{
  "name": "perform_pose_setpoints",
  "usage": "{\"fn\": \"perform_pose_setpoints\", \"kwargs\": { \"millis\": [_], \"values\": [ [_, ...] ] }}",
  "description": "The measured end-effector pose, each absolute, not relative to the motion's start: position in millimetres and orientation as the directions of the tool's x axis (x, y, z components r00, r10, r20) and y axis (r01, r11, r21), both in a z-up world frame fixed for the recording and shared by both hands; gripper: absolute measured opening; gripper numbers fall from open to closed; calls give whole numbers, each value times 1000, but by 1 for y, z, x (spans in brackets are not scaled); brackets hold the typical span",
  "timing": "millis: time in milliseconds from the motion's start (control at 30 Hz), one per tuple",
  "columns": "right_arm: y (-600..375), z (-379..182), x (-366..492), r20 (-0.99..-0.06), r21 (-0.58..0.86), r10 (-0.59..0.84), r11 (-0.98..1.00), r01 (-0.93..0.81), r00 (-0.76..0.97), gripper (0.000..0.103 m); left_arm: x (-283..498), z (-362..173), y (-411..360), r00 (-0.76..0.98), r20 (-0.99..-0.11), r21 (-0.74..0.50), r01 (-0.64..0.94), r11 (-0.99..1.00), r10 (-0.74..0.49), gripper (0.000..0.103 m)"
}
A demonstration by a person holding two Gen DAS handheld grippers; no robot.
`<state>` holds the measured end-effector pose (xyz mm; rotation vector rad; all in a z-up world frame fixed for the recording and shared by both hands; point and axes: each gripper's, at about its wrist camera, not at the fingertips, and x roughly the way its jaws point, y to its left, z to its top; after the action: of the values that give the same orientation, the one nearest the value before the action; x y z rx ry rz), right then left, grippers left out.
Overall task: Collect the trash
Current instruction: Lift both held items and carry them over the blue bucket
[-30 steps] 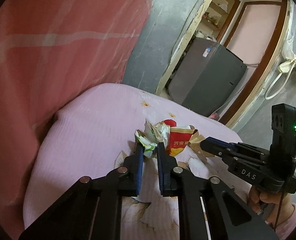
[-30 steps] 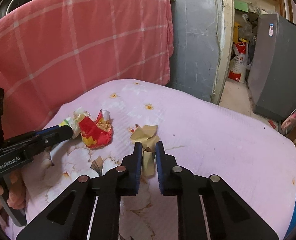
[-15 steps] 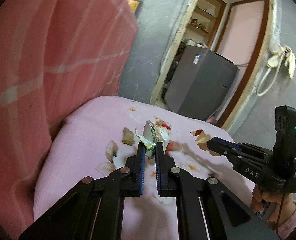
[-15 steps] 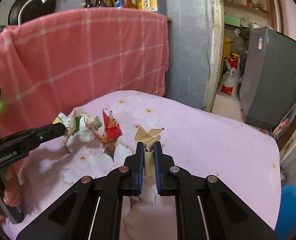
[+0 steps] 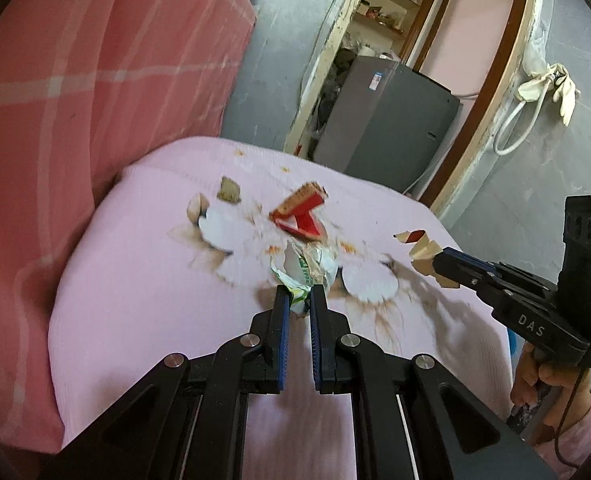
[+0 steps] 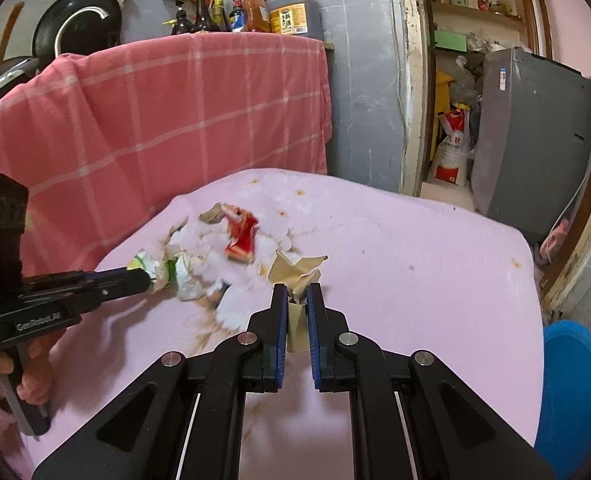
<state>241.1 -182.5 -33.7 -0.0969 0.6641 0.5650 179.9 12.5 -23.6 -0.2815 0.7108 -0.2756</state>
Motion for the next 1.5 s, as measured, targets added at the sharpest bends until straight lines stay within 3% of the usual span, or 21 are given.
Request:
{"fn": "perform_pose_setpoints", "kwargs": {
  "millis": [400,500,533,800,867,900,1000,1500],
  "values": [
    [-185,-50,233,-638,114,455,853,-508,621,11,180,-27,14,694,-624,-368,143,919,-358,14],
    [-184,-54,234,-648,114,451,854,-507,614,28,184,-29,14,680,-640,-369,139,919,-359,22],
    [-184,-54,234,-648,116,453,853,-509,612,28,185,-30,14,677,-643,-368,137,920,-359,22],
    [-180,-55,238,-654,112,461,843,-526,599,28,189,-31,13,678,-647,-370,122,921,-350,20],
    [-178,-56,238,-655,110,467,837,-537,594,22,188,-30,11,681,-645,-364,124,923,-346,14],
    [-176,-57,238,-656,106,468,834,-541,593,10,187,-29,9,686,-642,-359,125,925,-342,14],
    [-175,-56,233,-646,95,476,826,-556,597,9,183,-23,3,710,-626,-334,129,934,-322,11],
    [-237,3,189,-370,85,435,896,-436,821,8,165,34,-57,850,-416,-221,250,943,-322,9]
  ]
}}
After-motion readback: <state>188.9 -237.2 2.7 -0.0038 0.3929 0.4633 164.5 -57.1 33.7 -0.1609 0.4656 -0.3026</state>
